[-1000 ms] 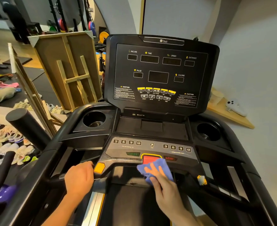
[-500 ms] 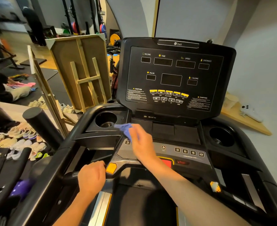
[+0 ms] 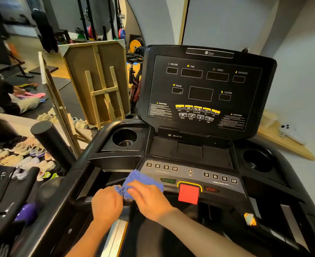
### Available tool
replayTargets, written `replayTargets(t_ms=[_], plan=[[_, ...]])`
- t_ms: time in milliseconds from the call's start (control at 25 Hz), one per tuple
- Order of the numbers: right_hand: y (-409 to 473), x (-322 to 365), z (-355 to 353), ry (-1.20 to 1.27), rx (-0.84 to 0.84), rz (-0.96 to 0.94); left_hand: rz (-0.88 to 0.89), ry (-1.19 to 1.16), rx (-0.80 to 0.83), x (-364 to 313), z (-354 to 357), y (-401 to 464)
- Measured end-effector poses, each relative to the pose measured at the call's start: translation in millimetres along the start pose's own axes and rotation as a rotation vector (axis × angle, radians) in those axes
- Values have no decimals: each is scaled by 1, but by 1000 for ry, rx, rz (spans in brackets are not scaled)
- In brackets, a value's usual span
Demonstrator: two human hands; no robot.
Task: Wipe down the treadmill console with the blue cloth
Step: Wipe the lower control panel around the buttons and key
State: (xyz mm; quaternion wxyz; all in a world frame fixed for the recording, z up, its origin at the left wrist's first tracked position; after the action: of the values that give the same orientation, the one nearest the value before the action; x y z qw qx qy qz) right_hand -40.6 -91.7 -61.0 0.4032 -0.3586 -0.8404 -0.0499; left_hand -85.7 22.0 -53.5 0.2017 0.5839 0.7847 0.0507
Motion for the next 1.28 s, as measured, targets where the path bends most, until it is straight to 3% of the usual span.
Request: replayTargets(t_ms=[80, 280, 480, 560, 680, 760, 880, 960, 1160, 1280], plan=[[-8, 3, -8, 81, -91, -84, -36, -12, 51, 5, 8, 0], [-22, -2, -17, 239, -110, -136, -204, 92, 318, 26, 38, -5], [-47, -24, -35, 384, -99, -58, -144, 82, 238, 20, 35, -5], [-58, -36, -66, 445, -180, 13, -162, 71, 224, 22, 33, -5], [-67, -48, -139, 488, -473, 80, -196, 63, 231, 27, 36, -5], [-68, -35, -164, 410, -545, 10, -209, 66, 207, 27, 33, -5], [-60, -31, -116, -33, -292, -63, -190, 58, 171, 23, 27, -4], [-67, -31, -89, -173, -235, -160, -172, 53, 149, 21, 23, -3], [-101, -35, -93, -265, -453, -413, -129, 62, 137, 17, 20, -3], [-138, -67, -105, -287, -670, -398, -150, 45, 124, 19, 19, -4]])
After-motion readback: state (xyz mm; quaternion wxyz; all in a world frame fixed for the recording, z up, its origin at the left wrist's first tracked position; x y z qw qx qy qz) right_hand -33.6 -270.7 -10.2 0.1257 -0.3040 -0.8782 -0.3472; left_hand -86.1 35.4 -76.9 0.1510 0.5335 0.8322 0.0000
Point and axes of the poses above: each hand's wrist, its own y-axis towards the middle knuckle, its own z-axis out of the palm, x = y × z, the point moved 10 cm from there along y, towards the middle knuckle, and after that the axes turned 2 degrees about z, right-handed, at the moved point
